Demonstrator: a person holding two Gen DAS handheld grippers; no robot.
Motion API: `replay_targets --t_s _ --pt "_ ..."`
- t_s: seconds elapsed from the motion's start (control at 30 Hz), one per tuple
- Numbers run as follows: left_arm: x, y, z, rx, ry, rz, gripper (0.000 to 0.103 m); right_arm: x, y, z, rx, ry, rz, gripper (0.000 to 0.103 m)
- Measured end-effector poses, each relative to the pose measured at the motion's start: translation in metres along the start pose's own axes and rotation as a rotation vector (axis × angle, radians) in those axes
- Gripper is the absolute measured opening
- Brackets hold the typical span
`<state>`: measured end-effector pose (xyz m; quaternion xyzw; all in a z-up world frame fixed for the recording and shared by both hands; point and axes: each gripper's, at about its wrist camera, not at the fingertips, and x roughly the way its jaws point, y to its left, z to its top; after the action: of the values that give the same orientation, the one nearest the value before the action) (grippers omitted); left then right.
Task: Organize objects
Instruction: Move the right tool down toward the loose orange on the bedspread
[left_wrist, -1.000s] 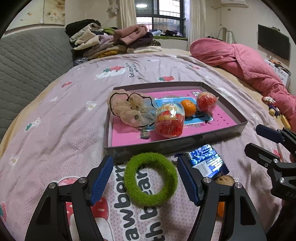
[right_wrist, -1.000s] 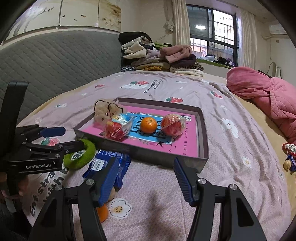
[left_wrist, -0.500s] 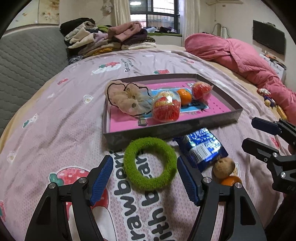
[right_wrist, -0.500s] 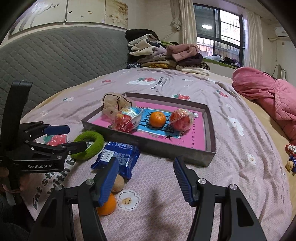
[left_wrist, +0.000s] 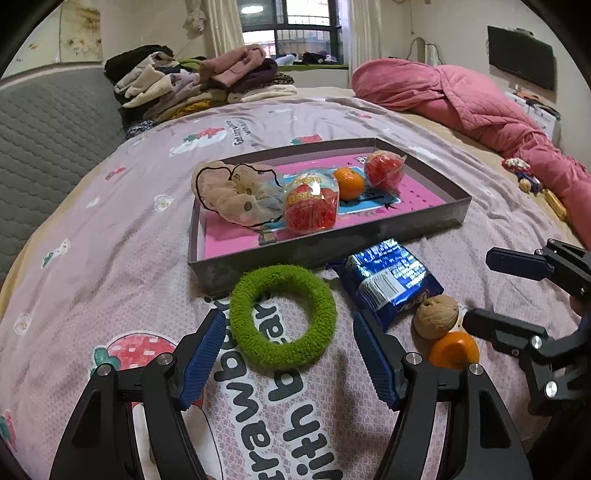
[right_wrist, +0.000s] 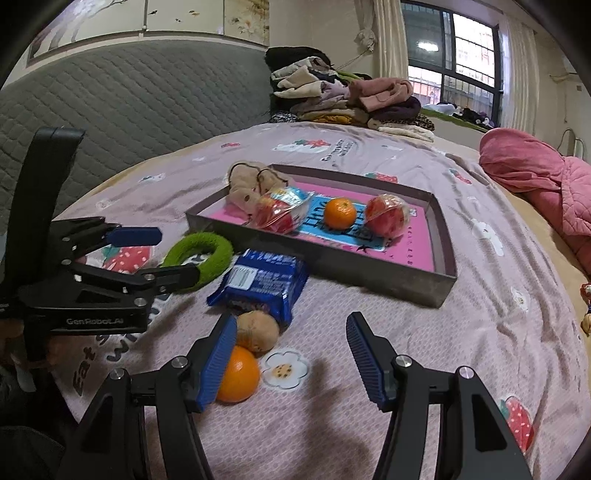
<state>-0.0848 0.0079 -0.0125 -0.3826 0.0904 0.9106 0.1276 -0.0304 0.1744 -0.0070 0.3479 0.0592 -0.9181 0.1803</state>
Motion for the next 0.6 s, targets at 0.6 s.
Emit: replay_targets --t_s 0.6 --pt "0.014 -0.008 -0.006 0.041 0.04 0.019 0.073 0.006 0.018 -0.019 -0.019 0.071 0.074 0.061"
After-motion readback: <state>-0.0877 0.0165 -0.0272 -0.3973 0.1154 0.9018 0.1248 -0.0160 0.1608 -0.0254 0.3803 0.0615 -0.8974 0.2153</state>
